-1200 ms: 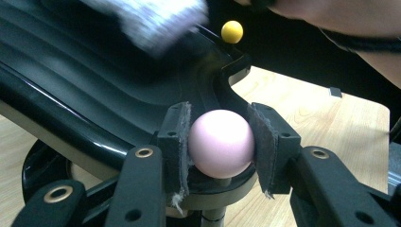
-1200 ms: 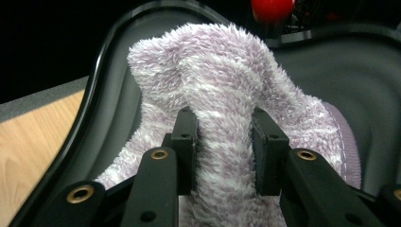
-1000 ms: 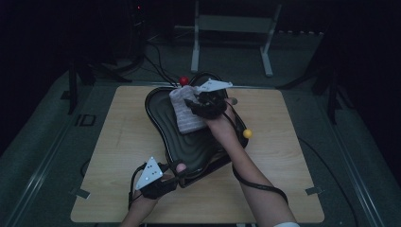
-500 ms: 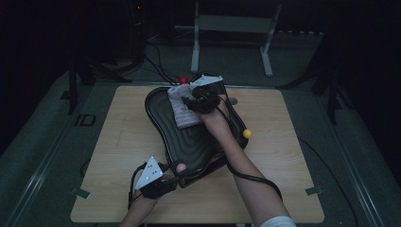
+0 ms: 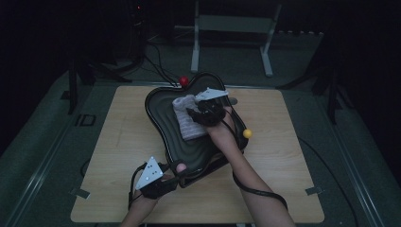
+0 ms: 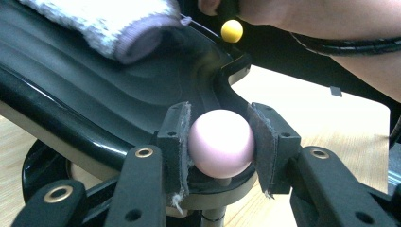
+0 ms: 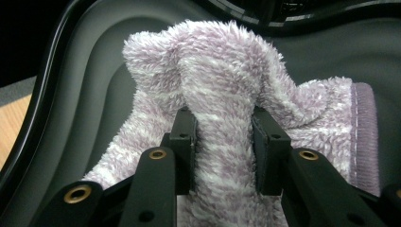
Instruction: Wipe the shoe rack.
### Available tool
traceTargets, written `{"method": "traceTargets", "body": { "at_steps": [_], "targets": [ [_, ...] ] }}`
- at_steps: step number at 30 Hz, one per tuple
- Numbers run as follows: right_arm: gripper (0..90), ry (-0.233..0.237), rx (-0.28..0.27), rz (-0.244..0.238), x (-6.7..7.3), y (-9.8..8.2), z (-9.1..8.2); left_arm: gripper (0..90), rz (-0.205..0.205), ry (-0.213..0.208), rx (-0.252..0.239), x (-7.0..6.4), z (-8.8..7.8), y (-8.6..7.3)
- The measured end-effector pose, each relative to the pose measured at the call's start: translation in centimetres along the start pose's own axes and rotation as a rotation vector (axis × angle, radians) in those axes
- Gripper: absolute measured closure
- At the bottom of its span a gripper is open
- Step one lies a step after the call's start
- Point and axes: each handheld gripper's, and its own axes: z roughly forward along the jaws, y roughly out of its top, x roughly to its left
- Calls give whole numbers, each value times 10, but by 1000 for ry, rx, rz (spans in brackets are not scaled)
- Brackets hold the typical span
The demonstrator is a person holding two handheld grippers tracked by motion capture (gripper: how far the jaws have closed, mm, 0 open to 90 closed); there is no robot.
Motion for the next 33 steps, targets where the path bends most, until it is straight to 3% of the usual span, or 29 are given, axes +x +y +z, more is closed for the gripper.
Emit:
{"method": "traceTargets", "body": {
  "at_steps": [25, 33],
  "targets": [
    [659, 16, 5, -14, 19, -59, -34, 605, -6, 3, -7, -1, 0, -1],
    [660, 21, 13, -15, 22, -70, -40, 602, -3, 13, -10, -2, 0, -1]
  ]
}}
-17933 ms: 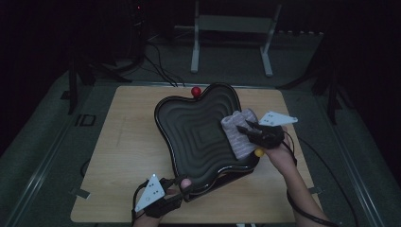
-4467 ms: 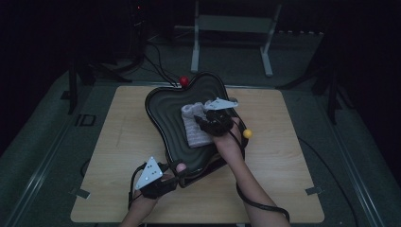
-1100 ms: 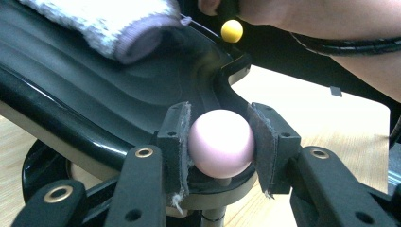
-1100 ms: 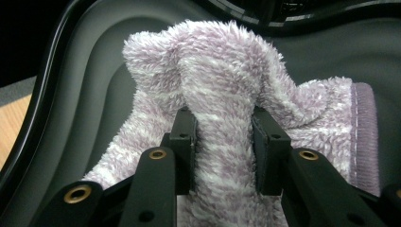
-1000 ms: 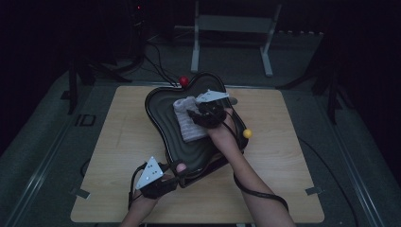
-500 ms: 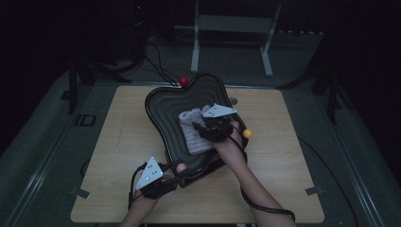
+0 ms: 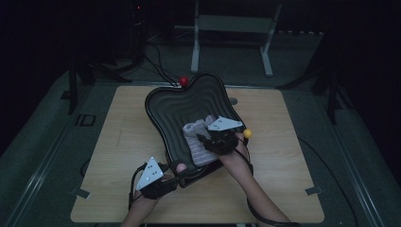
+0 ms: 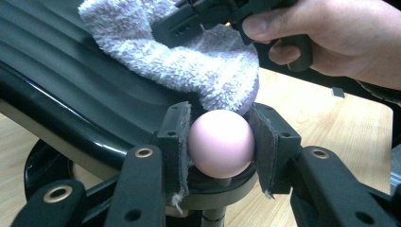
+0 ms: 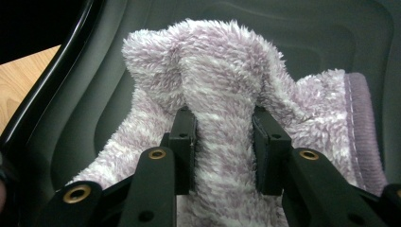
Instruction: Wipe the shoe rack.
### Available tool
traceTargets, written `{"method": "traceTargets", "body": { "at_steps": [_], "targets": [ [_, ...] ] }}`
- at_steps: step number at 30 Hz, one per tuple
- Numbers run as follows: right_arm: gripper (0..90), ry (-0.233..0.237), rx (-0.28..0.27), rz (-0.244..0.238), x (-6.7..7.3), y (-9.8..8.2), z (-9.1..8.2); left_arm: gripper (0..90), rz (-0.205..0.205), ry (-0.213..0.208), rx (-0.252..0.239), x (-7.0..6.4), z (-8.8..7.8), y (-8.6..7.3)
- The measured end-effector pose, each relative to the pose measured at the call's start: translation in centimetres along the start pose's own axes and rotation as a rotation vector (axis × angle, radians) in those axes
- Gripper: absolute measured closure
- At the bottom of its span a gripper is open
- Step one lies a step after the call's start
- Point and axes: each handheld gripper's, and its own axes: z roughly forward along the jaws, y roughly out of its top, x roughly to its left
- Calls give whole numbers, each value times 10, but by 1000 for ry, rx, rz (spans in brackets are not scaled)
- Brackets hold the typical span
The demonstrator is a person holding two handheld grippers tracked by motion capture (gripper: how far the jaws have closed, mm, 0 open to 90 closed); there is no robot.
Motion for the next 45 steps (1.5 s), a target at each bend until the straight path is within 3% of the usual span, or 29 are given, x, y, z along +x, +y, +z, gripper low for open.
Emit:
{"method": "traceTargets", "body": {
  "at_steps": [6, 13, 18, 21, 25, 27, 30, 33, 36, 42, 45],
  "targets": [
    [661, 0, -4, 7, 1, -7, -3, 567, 23, 32, 13, -6, -5, 3],
    [661, 3, 4, 6, 1, -7, -4, 469, 26, 87, -15, -21, -31, -7],
    [661, 5, 0, 11, 1, -7, -4, 489, -30, 103, 18, -20, -39, -22],
    [661, 4, 0, 11, 1, -7, -4, 500, -61, 106, 66, -16, -31, -34],
    [661, 6, -2, 11, 1, -8, -4, 493, -44, 118, 88, -16, -22, -38],
    [661, 5, -5, 11, 1, -8, -4, 493, -72, 121, 81, -12, -16, -42],
    [661, 6, -3, 11, 1, -8, -4, 494, -71, 116, 86, -11, -12, -44],
    [662, 6, -5, 13, 1, -8, -4, 520, -75, 78, 74, -9, -4, -50],
    [661, 4, -4, 12, 1, -8, -4, 539, -80, 67, 68, -8, 0, -51],
    [661, 5, -2, 10, 1, -7, -4, 618, -78, 62, 53, -6, 11, -51],
    [662, 5, -2, 10, 1, -7, -4, 674, -71, 82, 61, -7, 15, -50]
  ]
}}
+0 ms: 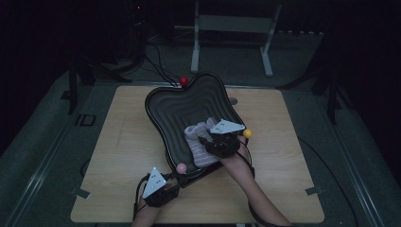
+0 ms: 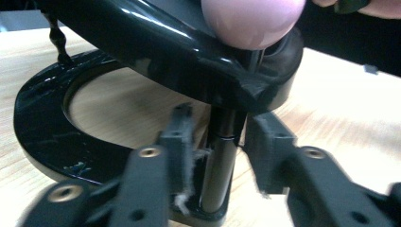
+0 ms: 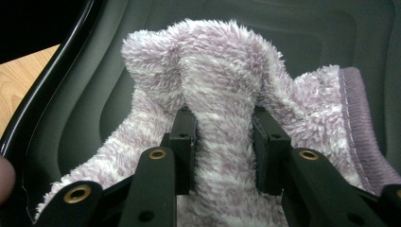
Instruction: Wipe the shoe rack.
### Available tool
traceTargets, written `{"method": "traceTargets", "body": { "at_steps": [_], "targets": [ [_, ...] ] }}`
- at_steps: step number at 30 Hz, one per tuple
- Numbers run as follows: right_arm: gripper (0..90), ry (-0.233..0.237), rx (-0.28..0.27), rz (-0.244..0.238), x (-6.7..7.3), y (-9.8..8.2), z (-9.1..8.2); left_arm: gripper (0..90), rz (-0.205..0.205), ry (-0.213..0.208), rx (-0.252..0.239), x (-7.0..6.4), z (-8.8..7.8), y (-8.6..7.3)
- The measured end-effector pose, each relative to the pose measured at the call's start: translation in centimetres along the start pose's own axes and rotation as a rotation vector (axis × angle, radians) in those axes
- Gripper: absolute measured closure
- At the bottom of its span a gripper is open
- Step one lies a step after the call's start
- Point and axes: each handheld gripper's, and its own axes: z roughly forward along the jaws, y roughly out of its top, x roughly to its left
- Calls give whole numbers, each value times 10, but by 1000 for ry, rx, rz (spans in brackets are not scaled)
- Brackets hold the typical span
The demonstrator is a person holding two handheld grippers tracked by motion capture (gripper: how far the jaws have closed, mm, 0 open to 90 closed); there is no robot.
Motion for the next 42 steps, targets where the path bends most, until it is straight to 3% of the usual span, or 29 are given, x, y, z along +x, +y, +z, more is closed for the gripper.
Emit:
{"method": "traceTargets", "body": {
  "at_steps": [1, 2, 5, 11, 13, 14, 16, 17, 18, 20, 21, 23, 29, 35, 37, 39, 42],
  "targets": [
    [662, -1, 3, -4, 0, 1, 0, 722, -5, -8, -3, -1, 1, 0],
    [664, 0, 5, -5, 0, 1, 0, 727, 13, 10, -11, -3, 3, -1],
    [668, -5, 13, -17, 0, 3, 0, 735, 19, 13, -20, -3, 3, -2],
    [682, 4, -11, -1, -2, 13, -3, 740, 32, 0, -32, -2, 4, -3],
    [684, 10, -39, -11, -1, 30, -4, 743, 49, 1, -35, -2, 4, -3],
    [684, 10, -39, -11, -1, 30, -4, 743, 49, 1, -35, -2, 4, -3],
    [684, 20, -75, -24, 0, 53, -3, 743, 47, -3, -42, -2, 4, -4],
    [684, 20, -75, -24, 0, 53, -3, 743, 47, -3, -42, -2, 4, -4],
    [685, 27, -93, -22, -1, 69, 0, 743, 46, -5, -42, -2, 4, -4],
    [684, 25, -114, -32, -1, 86, 3, 742, 44, -7, -47, -2, 4, -5],
    [684, 25, -114, -32, -1, 86, 3, 742, 39, -9, -49, -2, 4, -5],
    [684, 32, -131, -33, -3, 107, 11, 742, 41, -9, -43, -2, 4, -4],
    [682, 28, -113, -48, -6, 136, 37, 742, 36, -15, -42, -1, 4, -4],
    [681, 15, -64, -36, -10, 141, 61, 742, 41, -31, -38, -2, 4, -4],
    [682, 10, -28, -20, -13, 133, 76, 742, 43, -32, -39, -3, 4, -5],
    [683, 18, -46, 10, -14, 129, 75, 742, 40, -33, -37, -3, 4, -4],
    [682, 25, -39, 8, -14, 125, 73, 742, 36, -34, -38, -3, 4, -4]
  ]
}}
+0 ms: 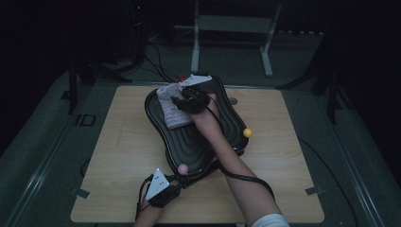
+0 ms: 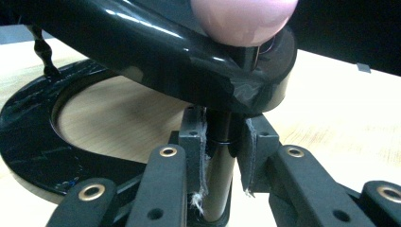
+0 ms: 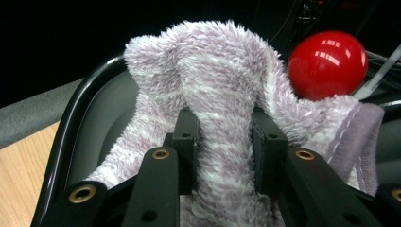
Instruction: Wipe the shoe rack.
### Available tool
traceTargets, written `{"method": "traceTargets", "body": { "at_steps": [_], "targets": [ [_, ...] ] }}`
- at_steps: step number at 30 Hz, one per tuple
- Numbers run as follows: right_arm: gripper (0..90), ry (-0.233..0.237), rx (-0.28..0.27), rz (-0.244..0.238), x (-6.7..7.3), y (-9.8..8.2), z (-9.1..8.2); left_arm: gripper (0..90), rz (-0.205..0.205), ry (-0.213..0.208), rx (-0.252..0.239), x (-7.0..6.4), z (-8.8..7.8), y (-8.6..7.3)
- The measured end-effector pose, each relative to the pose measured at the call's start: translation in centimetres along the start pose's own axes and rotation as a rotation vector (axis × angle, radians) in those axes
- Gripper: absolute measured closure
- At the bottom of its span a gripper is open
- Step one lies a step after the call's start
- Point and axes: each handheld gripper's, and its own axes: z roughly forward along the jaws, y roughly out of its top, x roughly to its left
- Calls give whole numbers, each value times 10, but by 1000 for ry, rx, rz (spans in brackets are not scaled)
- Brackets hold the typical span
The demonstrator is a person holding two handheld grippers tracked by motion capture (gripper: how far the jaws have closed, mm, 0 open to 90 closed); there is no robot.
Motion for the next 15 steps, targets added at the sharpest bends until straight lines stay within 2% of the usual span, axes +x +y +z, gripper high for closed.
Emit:
{"method": "traceTargets", "body": {
  "at_steps": [15],
  "targets": [
    [682, -19, 24, -46, 14, -31, -19, 741, -4, 7, -3, -1, 0, -1]
  ]
}}
